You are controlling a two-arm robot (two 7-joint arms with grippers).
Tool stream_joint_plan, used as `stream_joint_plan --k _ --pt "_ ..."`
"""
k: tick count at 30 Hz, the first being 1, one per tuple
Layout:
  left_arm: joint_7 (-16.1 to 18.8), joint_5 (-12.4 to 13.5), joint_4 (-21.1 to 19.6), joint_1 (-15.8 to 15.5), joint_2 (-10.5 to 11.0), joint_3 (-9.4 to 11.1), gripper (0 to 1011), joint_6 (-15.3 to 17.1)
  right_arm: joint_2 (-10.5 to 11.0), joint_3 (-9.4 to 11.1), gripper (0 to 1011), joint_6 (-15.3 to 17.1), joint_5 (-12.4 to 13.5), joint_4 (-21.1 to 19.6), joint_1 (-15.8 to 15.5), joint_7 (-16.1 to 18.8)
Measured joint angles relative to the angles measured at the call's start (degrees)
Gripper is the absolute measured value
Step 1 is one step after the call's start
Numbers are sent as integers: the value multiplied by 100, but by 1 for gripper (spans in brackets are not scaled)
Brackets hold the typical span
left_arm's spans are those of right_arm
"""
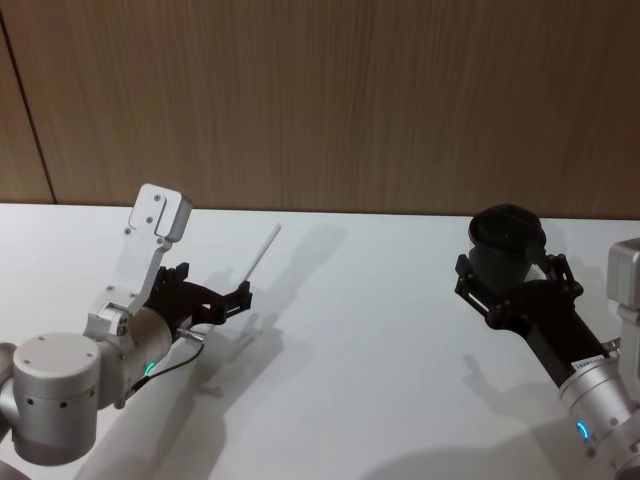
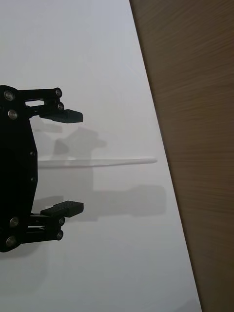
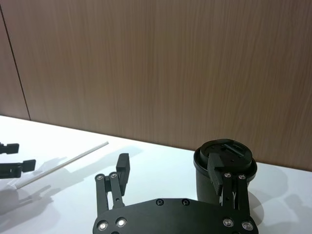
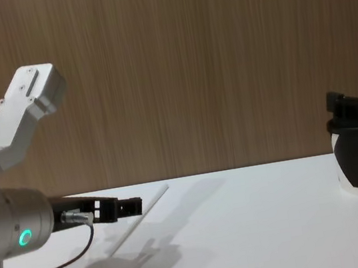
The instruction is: Pick up the straw with one hand, pass it to the other hand, and insert it into the cup.
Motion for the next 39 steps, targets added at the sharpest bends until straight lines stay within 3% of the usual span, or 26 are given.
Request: stream_joint_plan --k 19,39 --pt "21 91 629 -170 -311 -49 1003 -389 0 0 1001 0 0 0 0 0" --pt "88 81 812 -220 -567 -164 1002 -349 0 0 1001 0 0 0 0 0"
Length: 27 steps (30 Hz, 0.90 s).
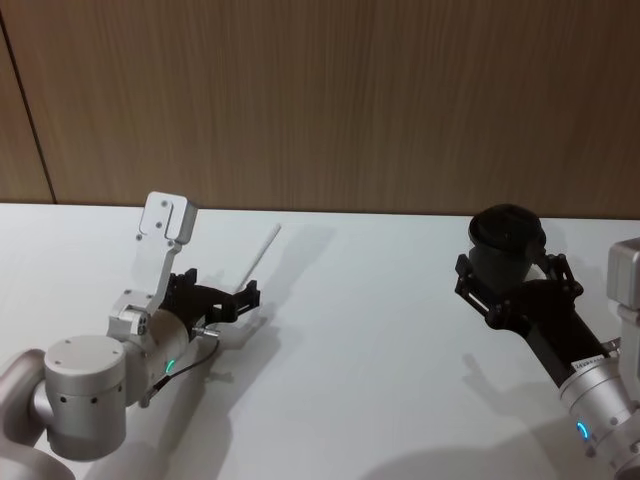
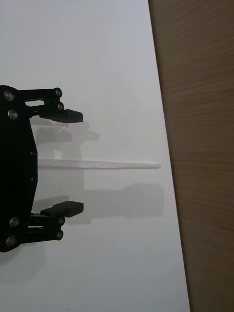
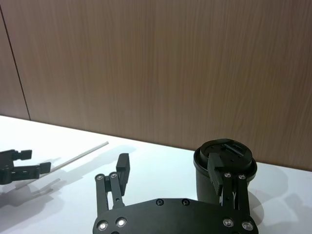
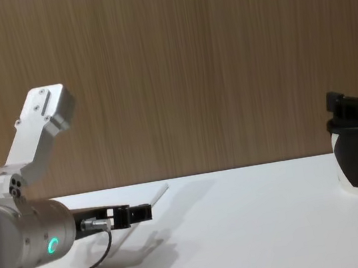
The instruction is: Pick up the straw with one hand, pass it to the other hand, and insert it into the cup.
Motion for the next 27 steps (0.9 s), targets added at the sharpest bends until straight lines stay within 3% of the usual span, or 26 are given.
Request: stream_joint_plan --k 27 --pt "106 160 56 125 -153 6 1003 241 0 0 1001 0 0 0 0 0"
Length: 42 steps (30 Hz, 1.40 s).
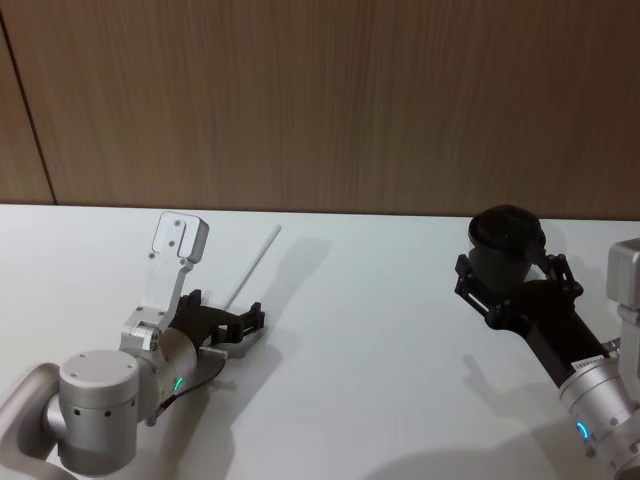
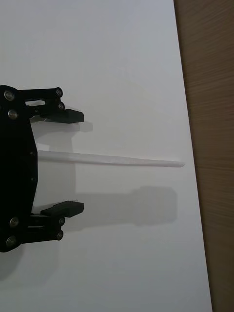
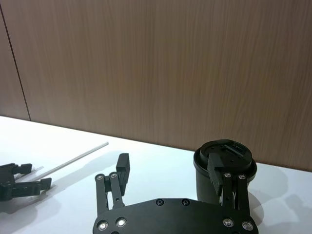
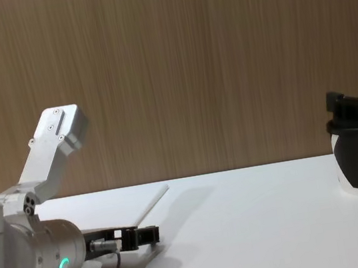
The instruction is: Pick up the straw with one hand, pass it to the other hand, and insert it into the cup.
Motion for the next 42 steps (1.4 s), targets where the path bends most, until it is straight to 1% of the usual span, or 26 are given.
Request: stream_joint_plan --k 2,4,6,7,10,42 --pt "4 13 4 1 -5 0 1003 0 0 0 1001 0 0 0 0 0" --pt "9 23 8 3 -6 -3 977 -1 0 0 1001 0 0 0 0 0" --pt "15 38 13 5 -9 -7 930 -2 0 0 1001 0 0 0 0 0" --pt "15 42 14 6 -10 -10 930 -2 0 0 1001 0 0 0 0 0" --pt "19 59 21 8 -16 -14 888 -5 0 0 1001 0 0 0 0 0" --pt "27 89 43 16 -31 -10 706 -11 0 0 1001 0 0 0 0 0"
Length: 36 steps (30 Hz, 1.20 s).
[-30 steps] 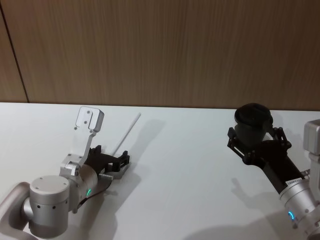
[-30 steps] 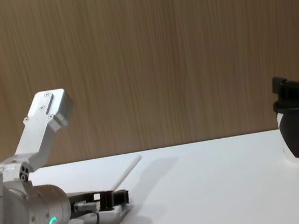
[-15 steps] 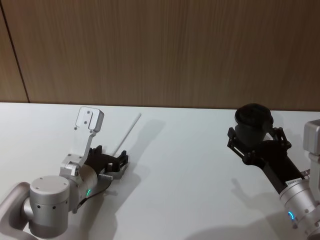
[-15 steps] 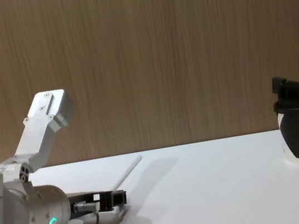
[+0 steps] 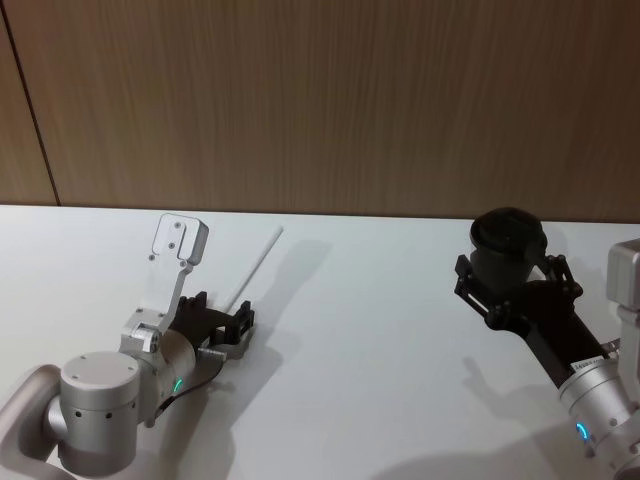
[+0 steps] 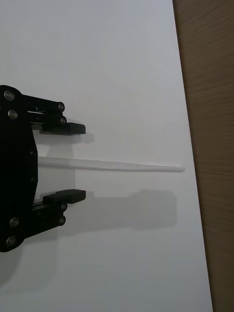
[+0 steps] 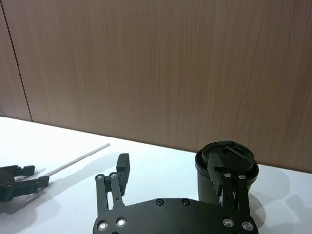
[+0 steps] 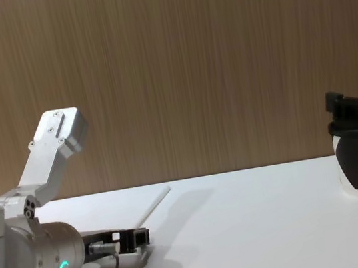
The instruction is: Pick up the straw with one hand, pass it to the other hand, and insert it into the cup.
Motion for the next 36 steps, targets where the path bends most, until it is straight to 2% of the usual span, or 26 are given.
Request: stream_joint_plan --k 36 --pt "-4 -1 5 3 0 2 462 -1 0 0 1001 0 0 0 0 0"
